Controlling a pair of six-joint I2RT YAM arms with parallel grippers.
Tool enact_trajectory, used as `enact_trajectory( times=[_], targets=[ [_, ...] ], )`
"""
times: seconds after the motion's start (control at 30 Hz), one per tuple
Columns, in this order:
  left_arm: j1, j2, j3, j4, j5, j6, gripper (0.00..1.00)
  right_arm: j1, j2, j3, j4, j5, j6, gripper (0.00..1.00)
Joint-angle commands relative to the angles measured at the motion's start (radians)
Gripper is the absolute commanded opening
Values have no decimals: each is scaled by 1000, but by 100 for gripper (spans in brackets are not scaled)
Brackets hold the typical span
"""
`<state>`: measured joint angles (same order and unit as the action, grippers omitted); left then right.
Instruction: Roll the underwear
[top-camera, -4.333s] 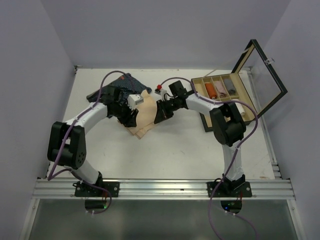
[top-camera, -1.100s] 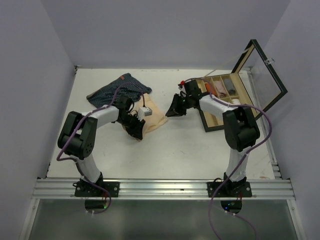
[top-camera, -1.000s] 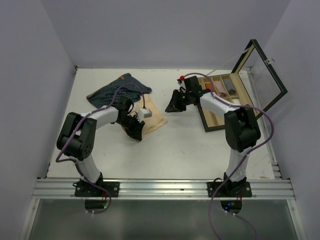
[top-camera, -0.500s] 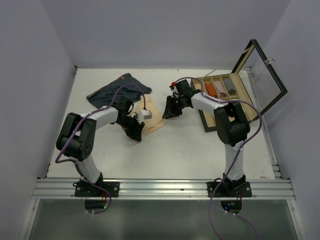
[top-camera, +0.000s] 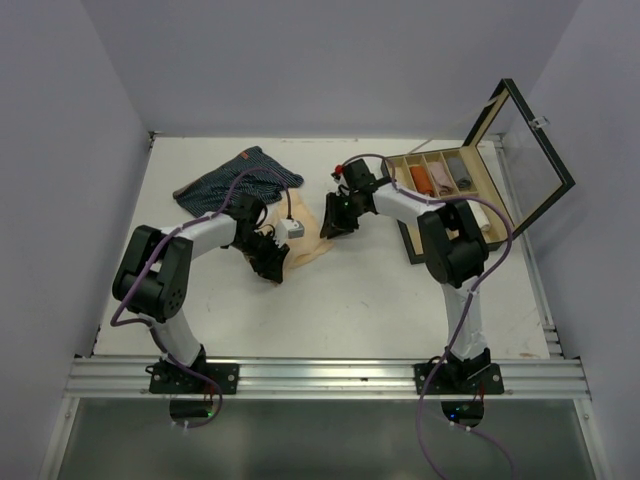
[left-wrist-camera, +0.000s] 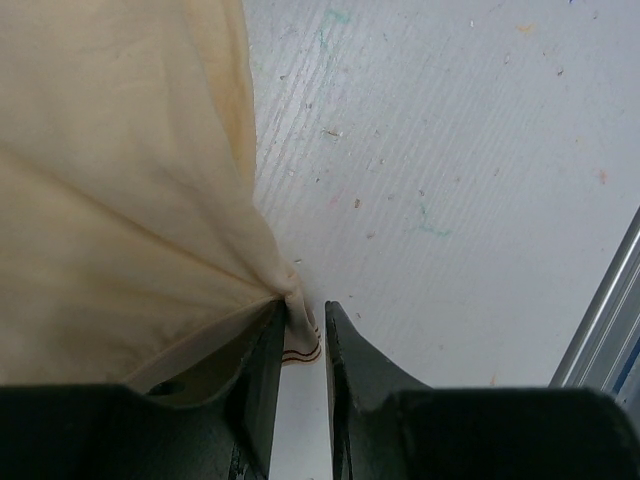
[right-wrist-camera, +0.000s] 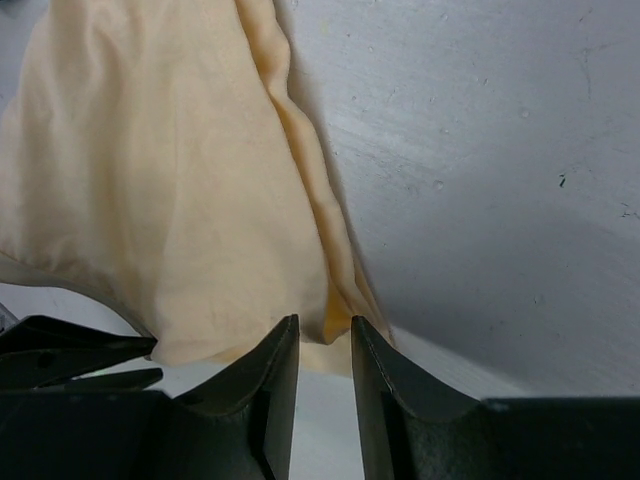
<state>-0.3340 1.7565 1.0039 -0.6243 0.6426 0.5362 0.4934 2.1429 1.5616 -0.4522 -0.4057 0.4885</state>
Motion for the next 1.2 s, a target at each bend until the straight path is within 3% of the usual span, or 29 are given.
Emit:
enact_trajectory(
  times=[0.0, 0.17, 0.27, 0.3, 0.33, 0.77, 1.17],
  targets=[
    [4, 34, -21, -52, -84, 27, 28, 11, 12, 41, -34, 21, -25, 32],
    [4, 40, -25, -49, -81, 27, 28, 11, 9, 46, -26, -2, -34, 26],
    [4, 40, -27, -49, -81, 28, 28, 11, 12, 55, -26, -13, -41, 13],
    [6, 41, -27, -49, -83, 30, 28, 10, 11, 57, -28, -13, -45, 2],
    [4, 41, -27, -54, -83, 31, 28, 10, 9, 60, -26, -15, -50, 0],
    [4, 32, -45, -51, -87, 38, 30, -19, -146, 5, -80, -39, -90, 0],
    [4, 26, -39, -71, -92, 44, 31, -19, -68, -95, -48, -10, -107, 0]
  ],
)
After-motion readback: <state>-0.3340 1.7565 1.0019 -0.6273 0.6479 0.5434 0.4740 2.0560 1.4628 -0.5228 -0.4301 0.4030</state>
